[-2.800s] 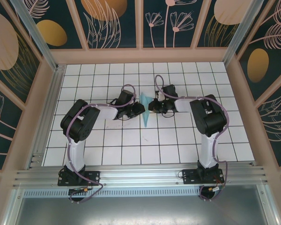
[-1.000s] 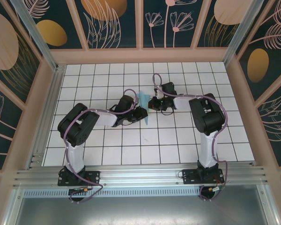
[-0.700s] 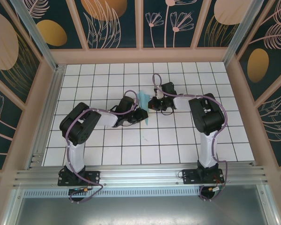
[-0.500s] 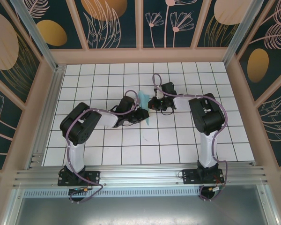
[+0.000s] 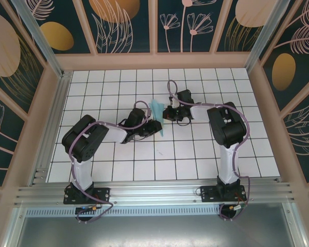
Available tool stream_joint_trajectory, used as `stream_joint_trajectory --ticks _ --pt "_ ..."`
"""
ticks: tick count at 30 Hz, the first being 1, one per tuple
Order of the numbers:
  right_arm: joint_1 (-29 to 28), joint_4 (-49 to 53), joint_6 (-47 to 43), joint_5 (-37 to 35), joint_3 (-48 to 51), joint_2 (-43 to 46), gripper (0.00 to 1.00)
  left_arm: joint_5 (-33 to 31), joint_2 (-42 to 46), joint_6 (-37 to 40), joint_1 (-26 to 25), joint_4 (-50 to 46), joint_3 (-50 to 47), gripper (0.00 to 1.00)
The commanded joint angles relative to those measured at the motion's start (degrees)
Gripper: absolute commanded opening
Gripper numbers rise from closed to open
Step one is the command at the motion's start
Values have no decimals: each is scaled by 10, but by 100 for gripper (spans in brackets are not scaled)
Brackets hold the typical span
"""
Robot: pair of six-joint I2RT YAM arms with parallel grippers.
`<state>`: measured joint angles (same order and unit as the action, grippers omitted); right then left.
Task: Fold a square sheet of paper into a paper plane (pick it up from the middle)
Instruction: Fold the wing for the fifth time at the center of the table.
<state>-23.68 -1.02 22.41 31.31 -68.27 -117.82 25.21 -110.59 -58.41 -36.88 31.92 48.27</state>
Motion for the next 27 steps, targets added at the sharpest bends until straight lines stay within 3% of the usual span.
stream_joint_trajectory --ticks 1,12,27 --pt "-2 18 -16 -8 -13 -14 0 -6 17 -6 -3 29 -2 27" --pt "-5 22 -21 -2 -14 -16 0 2 -17 0 -4 -2 36 25" --pt "-5 24 -20 -4 -13 -18 0 33 -39 -17 -4 53 19 26"
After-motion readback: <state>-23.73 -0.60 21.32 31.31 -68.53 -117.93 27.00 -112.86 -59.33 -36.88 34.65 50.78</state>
